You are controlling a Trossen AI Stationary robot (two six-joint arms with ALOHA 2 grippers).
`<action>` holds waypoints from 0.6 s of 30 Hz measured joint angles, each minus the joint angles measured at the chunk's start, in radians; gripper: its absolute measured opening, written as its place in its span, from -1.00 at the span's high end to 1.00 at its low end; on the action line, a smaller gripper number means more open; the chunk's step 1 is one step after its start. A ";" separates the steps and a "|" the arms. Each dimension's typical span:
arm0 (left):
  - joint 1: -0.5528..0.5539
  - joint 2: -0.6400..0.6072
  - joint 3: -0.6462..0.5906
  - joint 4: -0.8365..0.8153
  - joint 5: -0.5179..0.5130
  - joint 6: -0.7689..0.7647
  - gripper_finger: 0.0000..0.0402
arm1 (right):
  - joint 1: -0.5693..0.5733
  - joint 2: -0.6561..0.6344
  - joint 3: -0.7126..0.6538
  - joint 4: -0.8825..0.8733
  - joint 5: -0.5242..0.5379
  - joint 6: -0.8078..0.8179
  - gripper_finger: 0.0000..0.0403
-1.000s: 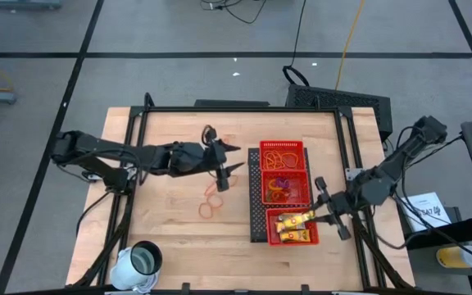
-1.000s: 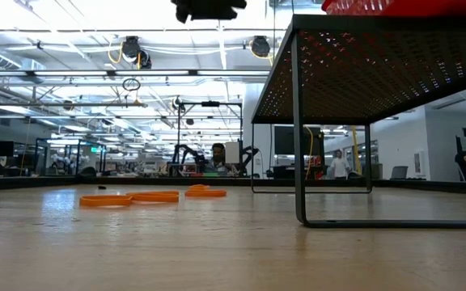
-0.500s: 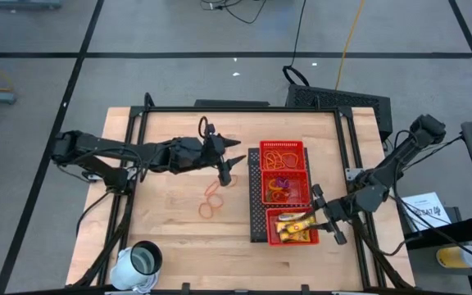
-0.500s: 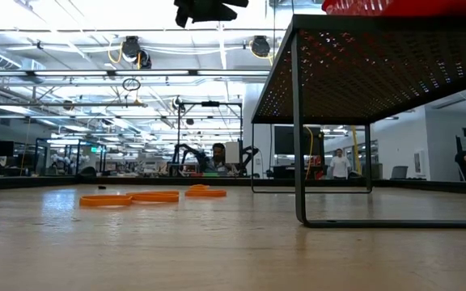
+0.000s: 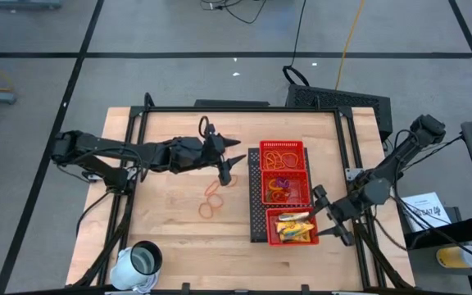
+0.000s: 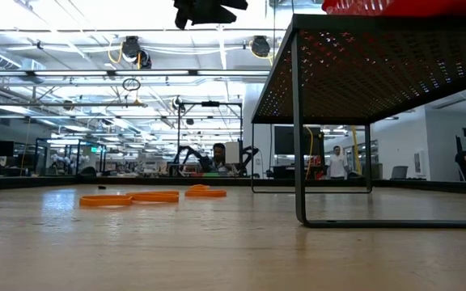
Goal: Pick & Place Office Desk Supplies
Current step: Put the orange rubber band into the top red bin on the shelf
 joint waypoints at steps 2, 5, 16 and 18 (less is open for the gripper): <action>0.000 0.000 0.000 -0.012 0.000 -0.005 -0.12 | -0.001 -0.035 0.000 -0.001 0.002 -0.048 -0.02; 0.002 0.000 0.000 -0.050 -0.003 -0.036 -0.12 | 0.000 -0.109 0.000 -0.034 0.038 -0.135 0.00; 0.082 0.020 -0.184 -0.105 -0.172 -0.351 -0.12 | -0.001 -0.287 -0.009 -0.071 0.472 -0.309 0.02; 0.111 0.028 -0.241 -0.099 -0.176 -0.439 -0.12 | -0.001 -0.286 -0.023 -0.042 0.502 -0.350 0.01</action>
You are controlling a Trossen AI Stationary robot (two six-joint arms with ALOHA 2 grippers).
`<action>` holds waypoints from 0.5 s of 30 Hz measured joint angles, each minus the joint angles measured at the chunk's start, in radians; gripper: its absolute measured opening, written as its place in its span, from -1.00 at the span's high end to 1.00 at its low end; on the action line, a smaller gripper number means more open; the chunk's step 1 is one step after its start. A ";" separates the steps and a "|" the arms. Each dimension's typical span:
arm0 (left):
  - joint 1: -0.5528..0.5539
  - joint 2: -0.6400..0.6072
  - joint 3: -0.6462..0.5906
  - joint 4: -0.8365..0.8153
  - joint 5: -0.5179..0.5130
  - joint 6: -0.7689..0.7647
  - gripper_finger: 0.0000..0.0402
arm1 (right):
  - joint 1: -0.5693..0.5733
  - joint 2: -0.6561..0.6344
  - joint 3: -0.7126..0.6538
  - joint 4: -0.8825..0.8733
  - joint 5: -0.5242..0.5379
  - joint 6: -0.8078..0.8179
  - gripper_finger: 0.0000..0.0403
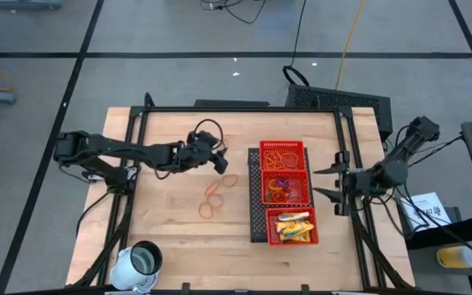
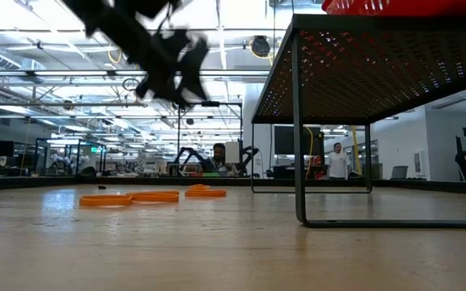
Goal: Pick & Place Office Desk Supplies
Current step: Put the orange rubber band into the top red bin on the shelf
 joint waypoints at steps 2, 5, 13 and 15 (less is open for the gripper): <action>0.028 0.030 -0.045 0.012 0.007 -0.071 -0.12 | 0.000 0.000 -0.022 0.033 0.002 -0.036 0.02; 0.073 0.074 -0.074 0.016 0.060 -0.123 -0.12 | 0.000 0.000 -0.060 0.107 0.001 -0.083 0.03; 0.155 0.283 -0.008 0.094 0.195 -0.160 -0.12 | 0.000 0.001 -0.173 0.380 0.001 -0.180 0.05; 0.173 0.328 0.012 0.089 0.201 -0.161 -0.12 | 0.000 0.000 -0.186 0.419 0.000 -0.189 0.05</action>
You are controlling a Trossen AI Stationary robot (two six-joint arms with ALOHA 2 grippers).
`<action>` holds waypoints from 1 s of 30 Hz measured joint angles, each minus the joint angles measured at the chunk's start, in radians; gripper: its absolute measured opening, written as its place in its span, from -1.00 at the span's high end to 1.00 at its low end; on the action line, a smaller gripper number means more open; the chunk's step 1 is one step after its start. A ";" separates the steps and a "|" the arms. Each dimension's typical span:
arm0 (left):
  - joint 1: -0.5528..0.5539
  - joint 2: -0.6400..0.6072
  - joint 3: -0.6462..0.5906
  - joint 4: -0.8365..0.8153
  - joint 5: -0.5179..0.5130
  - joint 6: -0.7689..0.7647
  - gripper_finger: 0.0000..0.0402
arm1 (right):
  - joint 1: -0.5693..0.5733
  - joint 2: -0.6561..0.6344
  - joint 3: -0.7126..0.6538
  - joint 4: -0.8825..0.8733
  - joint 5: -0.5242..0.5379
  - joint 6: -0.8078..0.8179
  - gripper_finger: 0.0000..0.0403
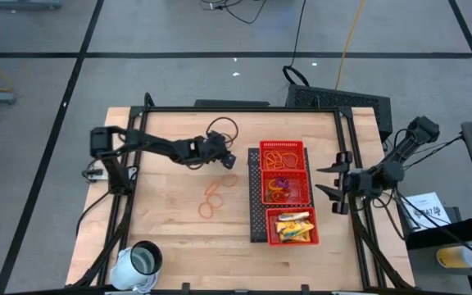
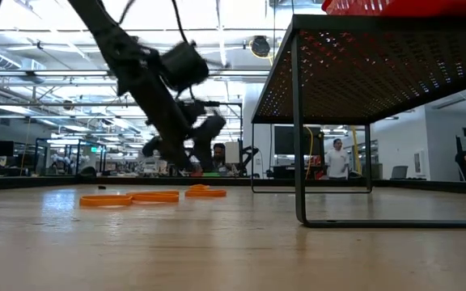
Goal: Pick & Place Office Desk Supplies
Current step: Put the orange rubber band into the top red bin on the shelf
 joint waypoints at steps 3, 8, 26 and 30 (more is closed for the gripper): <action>0.018 0.057 0.035 -0.006 0.023 -0.002 -0.12 | 0.000 0.001 -0.005 0.004 0.000 -0.007 0.06; 0.037 0.117 0.076 -0.081 0.048 -0.012 -0.12 | 0.000 0.003 -0.005 0.003 0.000 -0.018 0.07; 0.048 0.125 0.086 -0.284 0.055 -0.073 0.37 | 0.000 0.002 -0.005 -0.004 0.002 -0.020 0.11; 0.047 0.126 0.085 -0.288 0.073 -0.077 0.74 | 0.000 0.002 -0.005 -0.004 0.002 -0.019 0.11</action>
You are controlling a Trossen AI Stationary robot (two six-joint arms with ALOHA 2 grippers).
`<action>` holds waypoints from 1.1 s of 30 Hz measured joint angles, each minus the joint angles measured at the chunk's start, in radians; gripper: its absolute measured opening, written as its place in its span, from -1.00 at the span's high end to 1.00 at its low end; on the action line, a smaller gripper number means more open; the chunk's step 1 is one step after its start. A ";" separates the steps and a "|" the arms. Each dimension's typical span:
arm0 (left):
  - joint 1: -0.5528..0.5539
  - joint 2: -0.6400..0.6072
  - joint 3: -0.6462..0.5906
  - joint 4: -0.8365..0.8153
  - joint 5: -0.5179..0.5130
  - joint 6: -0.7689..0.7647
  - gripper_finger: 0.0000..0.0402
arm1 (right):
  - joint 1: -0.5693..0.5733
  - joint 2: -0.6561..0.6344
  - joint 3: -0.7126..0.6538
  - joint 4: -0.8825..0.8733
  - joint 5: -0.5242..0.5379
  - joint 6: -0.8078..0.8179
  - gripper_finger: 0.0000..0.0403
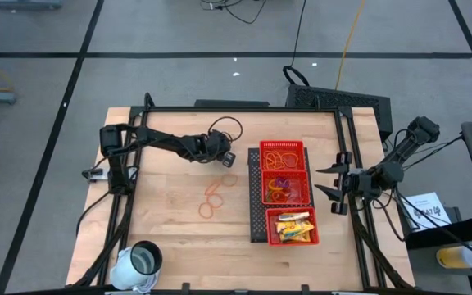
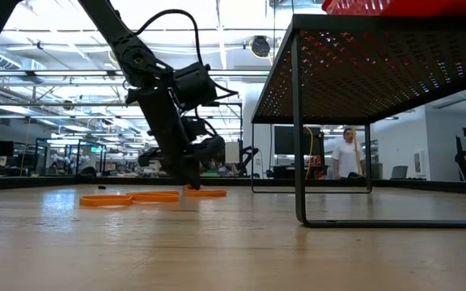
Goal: Pick & Place Office Desk Supplies
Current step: Put the orange rubber band into the top red bin on the shelf
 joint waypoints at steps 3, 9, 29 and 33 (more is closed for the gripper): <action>0.000 0.001 0.000 0.005 0.005 0.017 0.95 | 0.000 0.000 0.000 0.000 0.000 0.000 0.11; -0.003 -0.063 -0.008 -0.014 0.039 0.061 0.97 | 0.000 0.000 0.000 0.000 0.000 0.013 0.11; -0.257 -0.509 -0.005 0.487 0.221 0.285 0.99 | -0.123 0.032 0.000 0.007 0.001 0.147 0.15; -0.292 -0.500 -0.005 0.604 0.288 0.346 0.98 | -0.189 0.084 0.019 0.007 -0.005 0.196 0.15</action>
